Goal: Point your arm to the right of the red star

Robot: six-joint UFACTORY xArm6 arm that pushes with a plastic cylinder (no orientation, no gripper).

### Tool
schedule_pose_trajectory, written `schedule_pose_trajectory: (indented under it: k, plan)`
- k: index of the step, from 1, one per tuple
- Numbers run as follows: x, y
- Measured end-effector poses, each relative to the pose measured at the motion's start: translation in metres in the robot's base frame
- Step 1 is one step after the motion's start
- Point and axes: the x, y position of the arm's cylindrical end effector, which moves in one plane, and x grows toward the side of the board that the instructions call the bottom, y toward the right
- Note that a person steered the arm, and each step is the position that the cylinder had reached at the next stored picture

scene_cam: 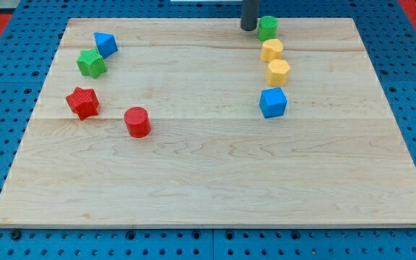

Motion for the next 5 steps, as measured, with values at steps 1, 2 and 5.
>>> schedule_pose_trajectory:
  k: [1, 2, 5]
  plan:
    - [0.004, -0.047]
    - [0.009, -0.077]
    - [0.08, -0.147]
